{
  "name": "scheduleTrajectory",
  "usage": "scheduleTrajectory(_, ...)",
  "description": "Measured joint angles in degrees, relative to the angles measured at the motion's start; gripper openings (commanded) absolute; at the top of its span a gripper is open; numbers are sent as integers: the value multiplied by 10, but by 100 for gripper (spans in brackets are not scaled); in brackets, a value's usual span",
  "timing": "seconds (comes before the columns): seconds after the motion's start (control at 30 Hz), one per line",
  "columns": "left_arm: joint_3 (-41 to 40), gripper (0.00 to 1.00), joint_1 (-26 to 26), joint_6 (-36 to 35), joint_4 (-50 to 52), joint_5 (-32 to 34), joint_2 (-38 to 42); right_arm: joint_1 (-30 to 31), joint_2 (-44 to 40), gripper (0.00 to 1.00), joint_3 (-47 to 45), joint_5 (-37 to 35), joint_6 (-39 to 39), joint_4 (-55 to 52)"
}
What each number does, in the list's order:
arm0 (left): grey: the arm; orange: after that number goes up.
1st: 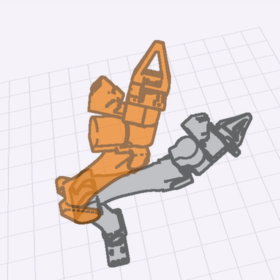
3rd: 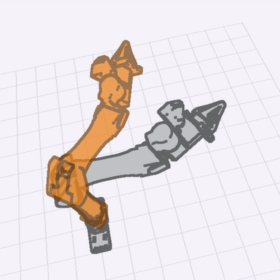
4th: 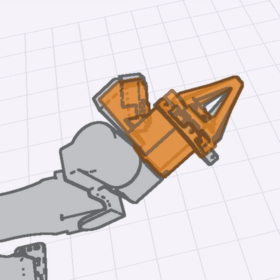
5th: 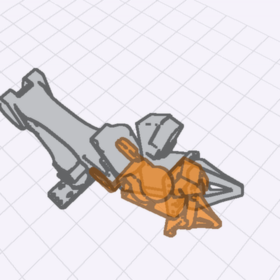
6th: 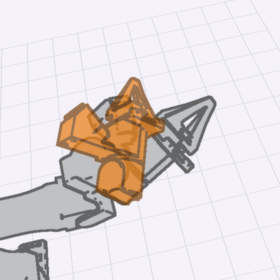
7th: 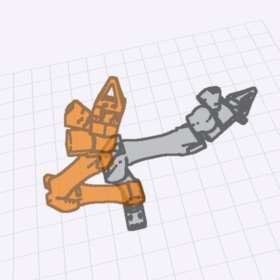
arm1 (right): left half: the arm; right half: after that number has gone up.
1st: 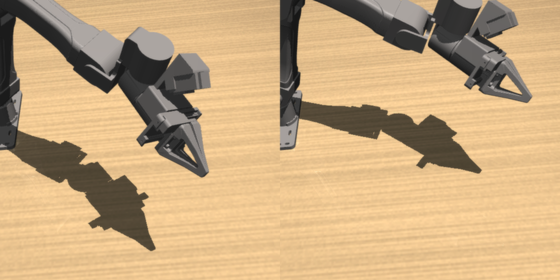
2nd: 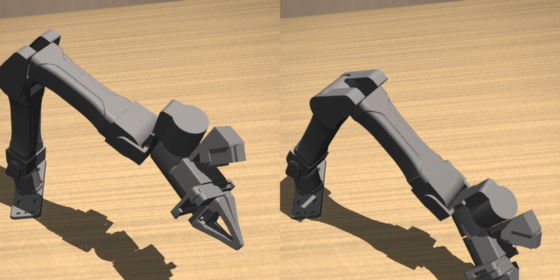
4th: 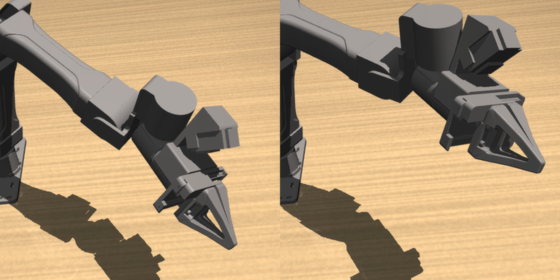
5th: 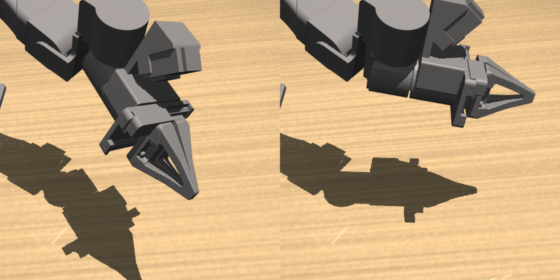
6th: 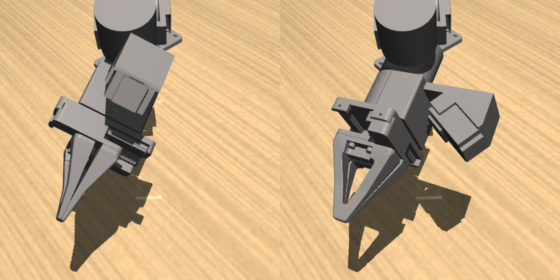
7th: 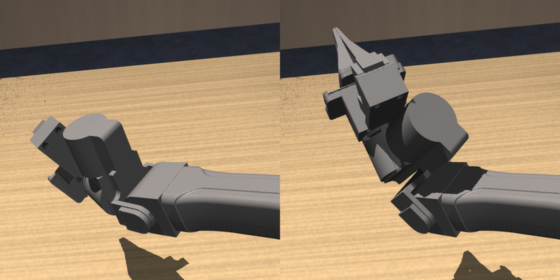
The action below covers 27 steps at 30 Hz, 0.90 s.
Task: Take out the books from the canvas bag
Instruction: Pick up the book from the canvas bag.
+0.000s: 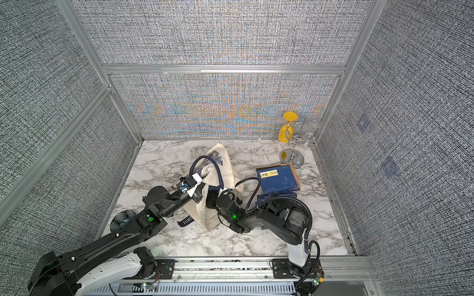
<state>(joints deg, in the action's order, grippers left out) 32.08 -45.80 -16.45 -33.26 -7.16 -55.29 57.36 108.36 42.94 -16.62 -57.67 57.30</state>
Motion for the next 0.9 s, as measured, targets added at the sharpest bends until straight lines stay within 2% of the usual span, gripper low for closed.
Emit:
scheduleTrajectory(0.2,0,0,0,2,0,1,0,-10,1,20,21,11,7,3)
scheduleTrajectory(0.47,6,0,0,7,2,23,-1,-11,2,1,27,35,29,1)
scheduleTrajectory(0.9,40,0,0,19,39,104,-27,-7,-70,0,-10,50,61,-42)
